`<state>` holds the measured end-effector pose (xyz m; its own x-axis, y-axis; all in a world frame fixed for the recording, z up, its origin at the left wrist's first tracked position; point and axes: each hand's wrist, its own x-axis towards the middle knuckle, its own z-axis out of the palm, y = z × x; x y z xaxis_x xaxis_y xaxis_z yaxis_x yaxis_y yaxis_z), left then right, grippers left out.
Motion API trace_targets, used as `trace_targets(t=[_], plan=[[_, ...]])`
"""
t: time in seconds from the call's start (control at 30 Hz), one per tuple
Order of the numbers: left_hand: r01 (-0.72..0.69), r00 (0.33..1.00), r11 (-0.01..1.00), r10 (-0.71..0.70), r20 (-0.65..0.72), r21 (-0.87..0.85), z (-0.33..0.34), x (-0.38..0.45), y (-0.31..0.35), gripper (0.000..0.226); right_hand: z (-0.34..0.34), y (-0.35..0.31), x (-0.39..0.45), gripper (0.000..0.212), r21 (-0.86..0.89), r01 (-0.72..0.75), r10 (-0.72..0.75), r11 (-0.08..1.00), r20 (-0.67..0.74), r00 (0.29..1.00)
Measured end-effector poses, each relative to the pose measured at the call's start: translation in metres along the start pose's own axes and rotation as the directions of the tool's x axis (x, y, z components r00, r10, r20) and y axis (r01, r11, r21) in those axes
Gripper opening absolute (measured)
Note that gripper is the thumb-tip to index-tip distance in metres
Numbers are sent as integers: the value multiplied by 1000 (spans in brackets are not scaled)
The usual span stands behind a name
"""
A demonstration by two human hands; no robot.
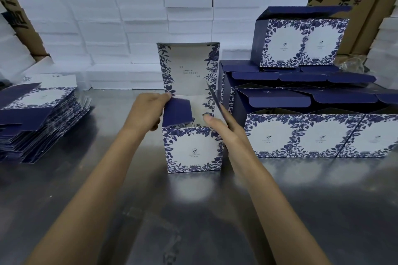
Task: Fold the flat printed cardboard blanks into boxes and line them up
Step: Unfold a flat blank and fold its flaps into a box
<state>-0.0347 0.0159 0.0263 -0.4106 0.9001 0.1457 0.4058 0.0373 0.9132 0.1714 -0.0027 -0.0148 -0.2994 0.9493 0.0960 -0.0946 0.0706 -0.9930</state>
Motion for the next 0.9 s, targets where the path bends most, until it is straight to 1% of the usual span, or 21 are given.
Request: trace_targets(t=[0.07,0.1,0.13,0.2,0.23,0.3,0.37,0.4,0.47,0.5,0.57,0.63,0.8,0.9], plan=[[-108,980,989,90,-178,-98,2,-7,-9,41,1,-1,0,93,31,6,-6,1000,21,1000],[-142,974,973,104,-203,-182,3,-10,-13,37,1,-1,1,92,52,-2,1,999,21,1000],[-147,978,951,100,-182,-271,4,-13,-15,31,1,-2,3,94,69,-13,12,998,19,1000],[-92,995,901,65,-77,-424,5,-15,-18,19,-2,-4,4,98,67,-32,32,997,3,999],[-62,998,873,54,-30,-484,6,-17,-18,17,-3,-5,4,96,34,-32,32,999,-17,999],[-37,998,832,55,16,-553,7,-20,-19,15,-5,-8,3,88,-61,-11,8,998,-48,999],[-30,998,810,59,32,-585,9,-24,-21,15,-7,-11,2,77,-140,-8,1,990,-46,999],[-21,998,804,54,37,-594,9,-24,-22,20,-7,-15,2,65,-191,-21,12,981,-47,999],[-9,999,801,39,37,-598,7,-24,-22,23,-10,-27,3,42,-337,-59,38,940,-68,997],[-9,999,801,39,38,-599,7,-24,-23,21,-14,-34,5,39,-415,-73,53,907,-60,997],[-16,998,802,47,38,-597,6,-23,-23,16,-18,-50,6,44,-515,-100,131,851,23,991],[-16,998,802,49,39,-596,6,-24,-24,14,-18,-59,8,47,-561,-100,192,822,108,975],[-6,997,792,51,57,-610,4,-26,-25,15,-18,-61,8,45,-601,-106,245,792,154,957],[2,995,798,57,78,-602,2,-27,-24,15,-19,-71,10,55,-625,-134,315,769,188,930]])
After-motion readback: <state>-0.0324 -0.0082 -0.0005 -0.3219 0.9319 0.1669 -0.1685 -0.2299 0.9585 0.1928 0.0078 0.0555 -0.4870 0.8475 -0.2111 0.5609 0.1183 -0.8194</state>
